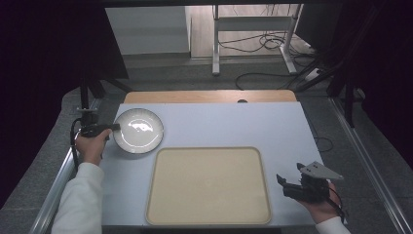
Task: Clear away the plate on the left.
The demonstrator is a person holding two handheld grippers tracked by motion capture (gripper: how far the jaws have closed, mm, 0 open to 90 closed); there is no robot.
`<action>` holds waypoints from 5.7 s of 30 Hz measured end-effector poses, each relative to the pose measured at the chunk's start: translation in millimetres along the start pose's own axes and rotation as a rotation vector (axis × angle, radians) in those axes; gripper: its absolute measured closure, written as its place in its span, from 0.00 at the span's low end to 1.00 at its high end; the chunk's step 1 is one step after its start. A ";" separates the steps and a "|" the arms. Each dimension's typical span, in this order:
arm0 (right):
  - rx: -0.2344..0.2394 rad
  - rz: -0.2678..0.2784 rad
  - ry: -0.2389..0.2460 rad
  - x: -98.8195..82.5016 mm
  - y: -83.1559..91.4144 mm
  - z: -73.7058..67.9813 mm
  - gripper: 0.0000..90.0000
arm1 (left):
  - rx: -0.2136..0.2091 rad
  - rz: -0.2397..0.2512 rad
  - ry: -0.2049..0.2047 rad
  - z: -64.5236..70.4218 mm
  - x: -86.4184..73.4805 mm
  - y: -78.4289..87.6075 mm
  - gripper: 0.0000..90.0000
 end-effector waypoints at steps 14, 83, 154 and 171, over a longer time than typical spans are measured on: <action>0.021 0.007 0.012 0.9 -0.9 -0.7 0.21 | -0.040 0.060 0.000 12.1 2.1 24.3 0.93; 0.010 -0.006 0.033 -2.8 -0.2 -2.8 0.21 | -0.272 0.211 -0.097 73.9 -47.9 89.5 0.92; 0.003 -0.008 0.031 -3.9 -0.3 1.1 0.21 | -0.490 0.074 -0.214 177.9 -95.4 62.5 0.90; 0.000 -0.008 0.023 -3.6 0.0 1.5 0.21 | -0.581 0.006 -0.235 208.4 -116.6 51.6 0.90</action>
Point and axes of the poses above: each handheld gripper's, and its own axes: y roughly backward along the jaws, x roughly out of its top, z roughly to its right, the point moved 9 cm from there along -y, roughly forward along the jaws, and after that the axes turned 6 degrees about y, right-handed, at the moved point
